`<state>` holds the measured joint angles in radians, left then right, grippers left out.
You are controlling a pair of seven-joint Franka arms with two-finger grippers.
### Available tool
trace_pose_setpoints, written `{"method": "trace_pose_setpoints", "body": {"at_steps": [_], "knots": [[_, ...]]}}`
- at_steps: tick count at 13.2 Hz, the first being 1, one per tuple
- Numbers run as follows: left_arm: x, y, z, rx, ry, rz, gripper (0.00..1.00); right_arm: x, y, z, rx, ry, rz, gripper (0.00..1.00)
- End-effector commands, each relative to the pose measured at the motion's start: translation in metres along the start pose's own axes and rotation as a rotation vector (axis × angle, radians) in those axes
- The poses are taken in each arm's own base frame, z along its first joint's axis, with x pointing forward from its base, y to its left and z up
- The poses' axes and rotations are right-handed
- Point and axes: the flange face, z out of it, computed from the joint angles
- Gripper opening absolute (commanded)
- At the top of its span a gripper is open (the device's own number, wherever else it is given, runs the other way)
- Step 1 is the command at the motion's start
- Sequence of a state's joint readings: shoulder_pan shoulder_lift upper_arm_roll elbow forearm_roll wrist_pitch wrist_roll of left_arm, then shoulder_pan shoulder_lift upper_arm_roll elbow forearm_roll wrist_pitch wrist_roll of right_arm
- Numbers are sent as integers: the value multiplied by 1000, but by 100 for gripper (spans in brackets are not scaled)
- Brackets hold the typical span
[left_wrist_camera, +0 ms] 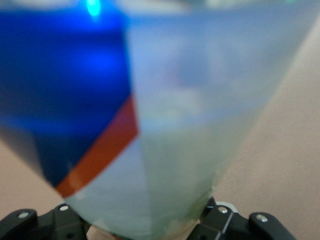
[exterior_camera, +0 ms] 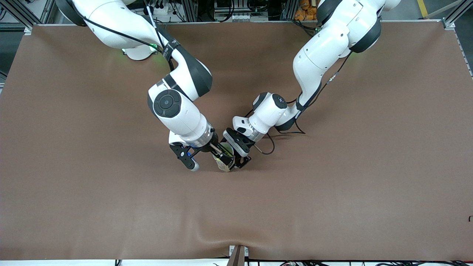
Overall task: Insert tennis ball vertically with right arm
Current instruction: 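Drop the second ball into the tube and withdraw the right gripper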
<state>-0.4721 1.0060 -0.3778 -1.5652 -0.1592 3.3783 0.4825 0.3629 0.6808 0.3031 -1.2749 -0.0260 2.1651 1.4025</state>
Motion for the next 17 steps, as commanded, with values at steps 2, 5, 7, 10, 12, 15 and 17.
{"method": "trace_pose_setpoints", "body": {"at_steps": [2,5,7,10,12,15,17], "knots": [[3,2,-4,6,15,-6,81,21,-3,-24,22,36,18,100],[2,3,-4,5,14,-6,100,83,25,-75,-50,53,-49,100],[-1,4,-4,3,6,-9,100,126,58,-99,-167,24,-168,100],[-16,5,-10,-2,-32,-5,100,170,115,-128,-258,-7,-285,100],[-29,0,-18,0,-64,-4,100,183,148,-143,-287,-12,-364,100],[-48,-4,-38,1,-119,-13,100,208,189,-159,-307,-29,-448,100],[-56,-10,-51,5,-144,-21,100,211,201,-170,-311,-30,-488,100]]}}
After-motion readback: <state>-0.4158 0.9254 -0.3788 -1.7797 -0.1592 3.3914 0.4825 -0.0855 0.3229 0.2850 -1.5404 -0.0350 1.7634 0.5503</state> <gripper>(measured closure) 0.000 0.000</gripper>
